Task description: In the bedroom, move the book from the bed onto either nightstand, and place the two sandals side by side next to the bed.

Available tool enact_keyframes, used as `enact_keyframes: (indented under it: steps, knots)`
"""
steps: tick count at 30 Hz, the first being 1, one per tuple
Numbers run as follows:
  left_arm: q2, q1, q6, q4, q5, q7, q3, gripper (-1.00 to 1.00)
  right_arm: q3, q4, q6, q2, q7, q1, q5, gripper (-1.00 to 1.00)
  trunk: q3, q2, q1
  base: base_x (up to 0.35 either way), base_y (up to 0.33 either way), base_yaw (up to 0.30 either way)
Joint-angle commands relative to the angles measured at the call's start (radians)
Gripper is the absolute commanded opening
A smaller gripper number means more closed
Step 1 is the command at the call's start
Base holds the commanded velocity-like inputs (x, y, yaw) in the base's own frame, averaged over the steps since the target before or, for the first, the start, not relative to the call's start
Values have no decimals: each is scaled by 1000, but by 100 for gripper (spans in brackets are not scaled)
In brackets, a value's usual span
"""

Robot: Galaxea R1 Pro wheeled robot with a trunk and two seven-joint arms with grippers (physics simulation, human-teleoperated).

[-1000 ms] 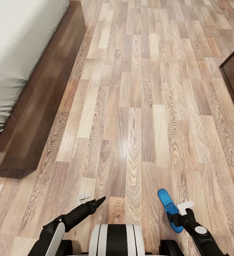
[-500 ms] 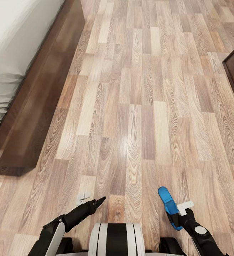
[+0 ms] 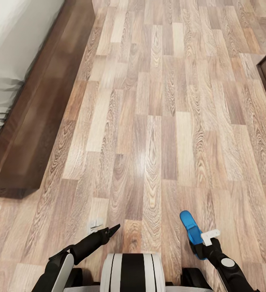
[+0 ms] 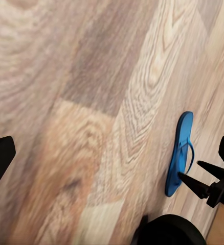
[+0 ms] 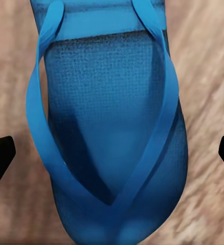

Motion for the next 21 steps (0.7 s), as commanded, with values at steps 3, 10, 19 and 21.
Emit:
enact_keyframes:
  steps: [3,10,19,21]
  knots:
    - [-1,0,8,0,6,-3,2,100,-3,-2,4,0,8,0,11,100,-4,0,0,0,0,0]
    - [-1,0,9,0,7,-4,3,100,-3,-2,4,1,7,0,11,100,-4,0,0,0,0,0]
    - [-1,0,9,0,7,-4,3,100,-3,-2,4,2,7,0,11,100,-4,0,0,62,9,0]
    - [-1,0,9,0,7,-4,3,100,-3,-2,4,2,7,0,11,100,-4,0,0,87,17,0]
